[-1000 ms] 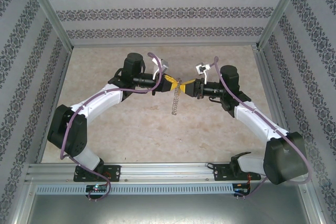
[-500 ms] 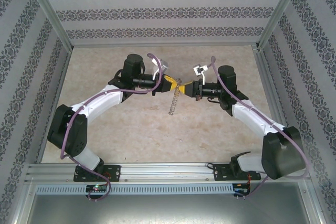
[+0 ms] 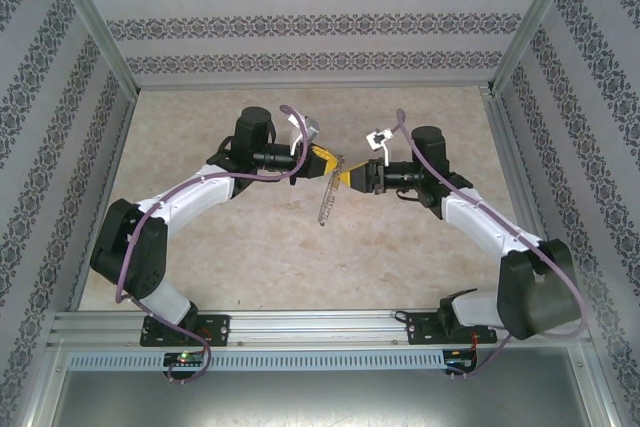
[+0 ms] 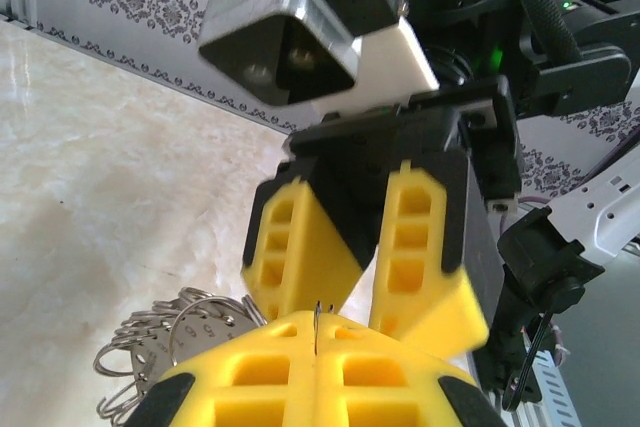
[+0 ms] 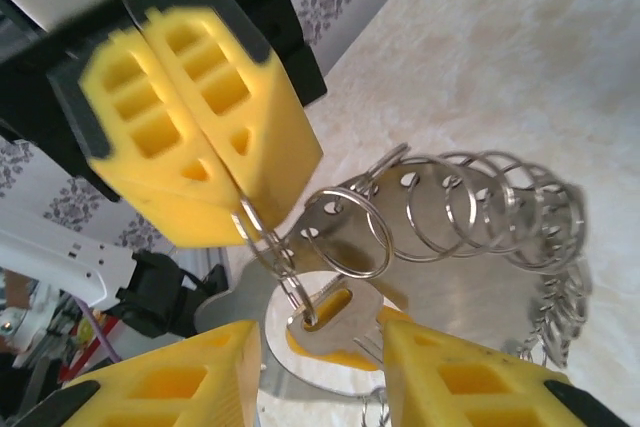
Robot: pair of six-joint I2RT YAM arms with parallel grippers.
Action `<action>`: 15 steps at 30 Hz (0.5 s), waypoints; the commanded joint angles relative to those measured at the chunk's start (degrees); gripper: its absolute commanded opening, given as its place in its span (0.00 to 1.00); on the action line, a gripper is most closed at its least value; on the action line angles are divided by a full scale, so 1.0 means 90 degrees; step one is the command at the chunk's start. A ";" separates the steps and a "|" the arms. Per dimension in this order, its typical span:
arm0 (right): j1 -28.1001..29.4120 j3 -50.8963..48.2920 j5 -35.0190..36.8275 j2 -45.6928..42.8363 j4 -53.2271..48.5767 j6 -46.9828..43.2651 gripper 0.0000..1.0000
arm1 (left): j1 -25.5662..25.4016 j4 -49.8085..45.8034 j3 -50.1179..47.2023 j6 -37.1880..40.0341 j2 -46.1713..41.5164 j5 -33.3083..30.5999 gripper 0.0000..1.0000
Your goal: Put the keys on the keyring
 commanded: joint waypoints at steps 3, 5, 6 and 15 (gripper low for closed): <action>-0.0116 0.0170 0.0016 -0.0618 -0.0036 -0.0050 0.36 | -0.0037 0.0522 0.0022 -0.0099 -0.0258 0.0101 0.00; -0.0111 0.0267 0.0018 -0.0610 -0.0002 -0.0041 0.36 | -0.0039 0.0543 0.0020 -0.0108 -0.0255 0.0101 0.00; -0.0109 0.0306 0.0003 -0.0578 0.0006 -0.0044 0.35 | -0.0046 0.0555 0.0021 -0.0118 -0.0253 0.0094 0.00; 0.0089 0.0547 0.0020 -0.0163 0.0164 -0.0082 0.34 | -0.0046 0.0556 0.0039 -0.0147 -0.0243 0.0109 0.00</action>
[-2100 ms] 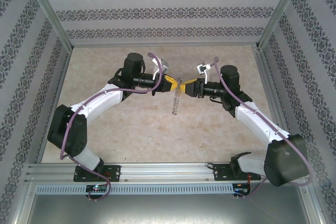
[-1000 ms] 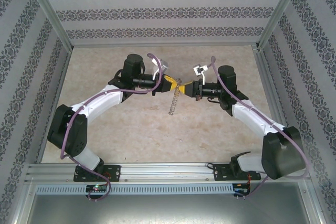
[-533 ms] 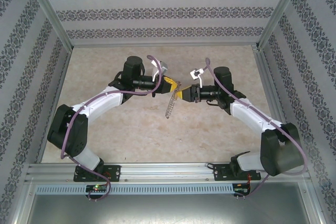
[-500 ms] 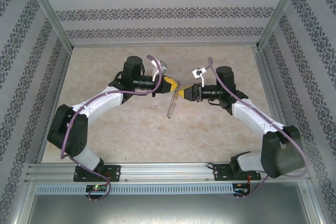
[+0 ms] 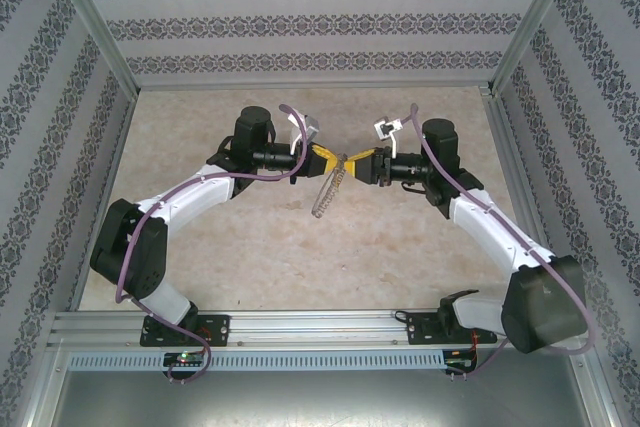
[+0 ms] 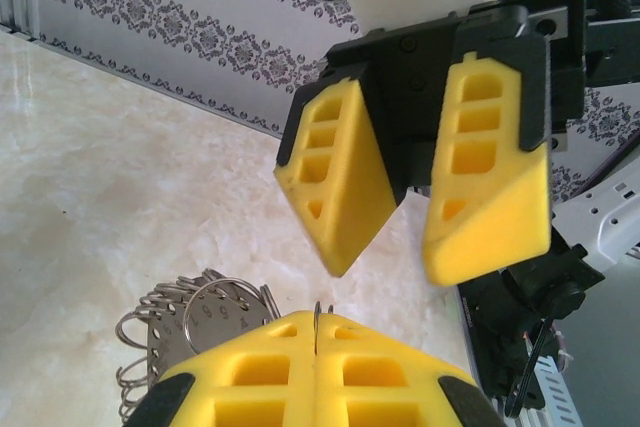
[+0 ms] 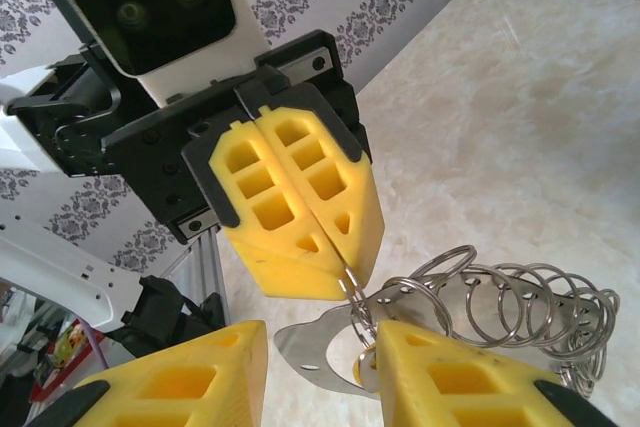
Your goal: Put the keys on the keyring
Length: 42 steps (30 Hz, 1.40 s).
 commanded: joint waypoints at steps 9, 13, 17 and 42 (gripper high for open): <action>0.0203 0.0350 0.0004 0.0338 0.0303 -0.0072 0.31 | -0.0047 0.0499 0.0039 -0.0146 -0.0214 0.0139 0.00; 0.0227 0.0327 0.0020 0.0413 0.0346 -0.0085 0.31 | -0.0044 0.0559 0.0030 -0.0187 -0.0219 0.0149 0.00; 0.0224 0.0234 0.0020 0.0437 0.0382 -0.0094 0.30 | -0.0043 0.0578 0.0020 -0.0206 -0.0248 0.0140 0.00; 0.0304 0.1622 0.0500 0.0798 -0.2003 -0.1424 0.00 | 0.0045 0.0250 0.0100 -0.0211 -0.0488 -0.0794 0.56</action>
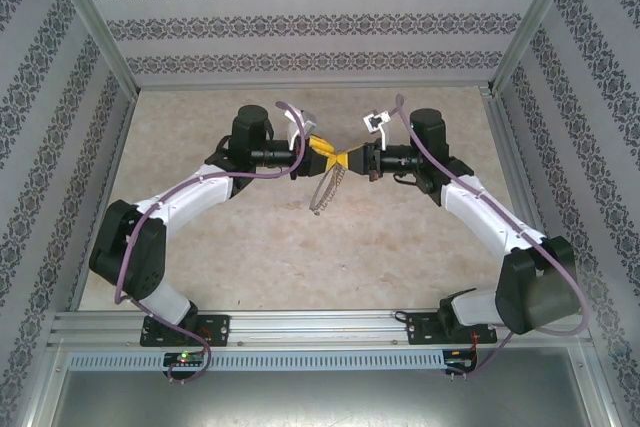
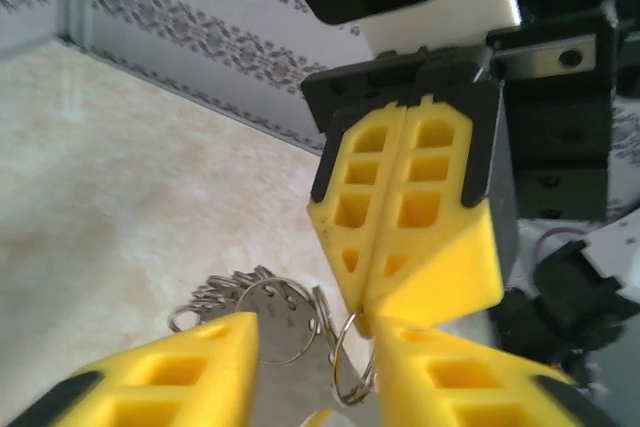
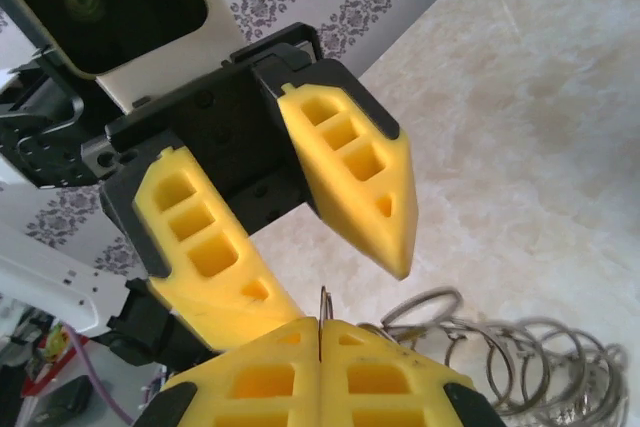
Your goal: Put the keys on the keyring
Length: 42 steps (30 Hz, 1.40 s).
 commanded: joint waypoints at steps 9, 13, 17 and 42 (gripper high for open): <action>0.0170 0.3365 0.0943 0.1276 -0.4671 -0.2916 0.00 | 0.0104 -0.0987 0.0360 0.0545 -0.1346 -0.2420 1.00; 0.0329 0.4682 0.1340 0.1979 -0.6252 -0.3772 0.00 | 0.0254 -0.1678 0.0796 0.0955 -0.1299 -0.3012 1.00; 0.0602 0.6213 0.2053 0.2949 -0.7974 -0.4539 0.00 | 0.0463 -0.2206 0.1331 0.1422 -0.1035 -0.3015 1.00; 0.1002 0.8252 0.2815 0.3811 -0.9299 -0.5228 0.00 | 0.1376 -0.4926 0.2440 0.2549 0.0531 0.1288 0.63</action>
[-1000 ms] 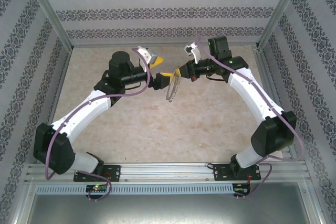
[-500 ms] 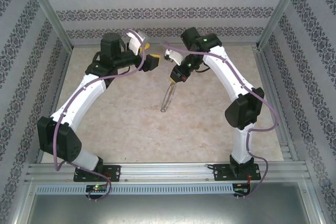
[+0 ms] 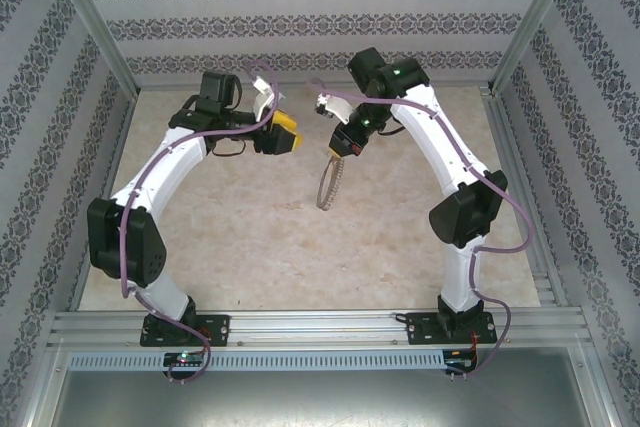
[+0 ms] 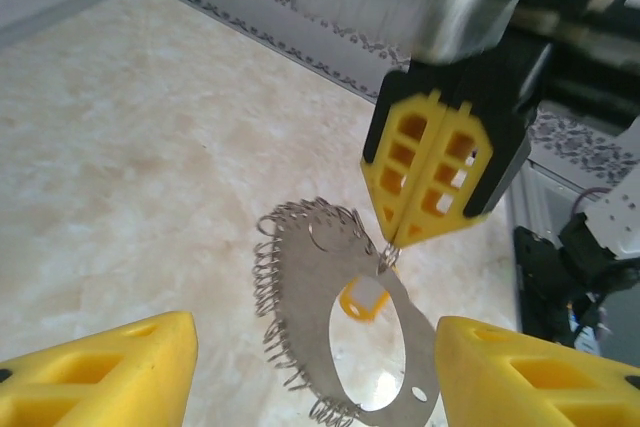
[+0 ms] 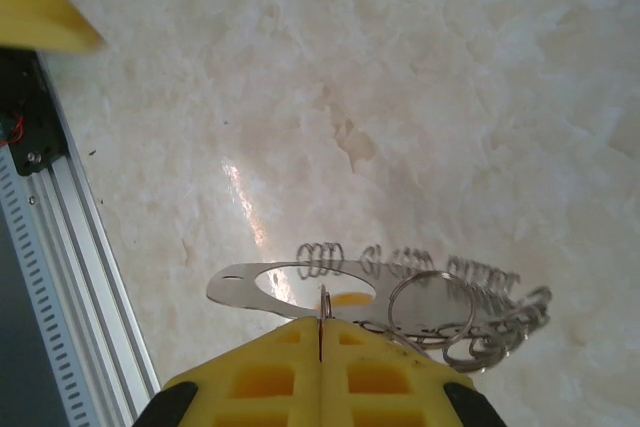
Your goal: Put the keys on the keyring
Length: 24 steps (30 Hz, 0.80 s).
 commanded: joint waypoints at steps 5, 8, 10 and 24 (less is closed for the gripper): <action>0.0150 0.0718 -0.0225 -0.0127 -0.0084 -0.0206 0.00 | -0.0273 -0.0375 0.0340 0.0282 0.0405 0.0631 0.57; 0.0209 0.0919 -0.0202 -0.0030 -0.0094 -0.0215 0.00 | -0.0415 -0.0561 0.0624 0.0389 0.0633 0.0709 0.51; 0.0236 0.1030 -0.0188 0.0036 -0.0122 -0.0238 0.00 | -0.0452 -0.0628 0.0748 0.0432 0.0740 0.0812 0.51; 0.0261 0.1068 -0.0238 0.0054 -0.0094 -0.0299 0.00 | -0.0538 -0.0358 0.0860 0.0288 0.0885 0.1199 0.49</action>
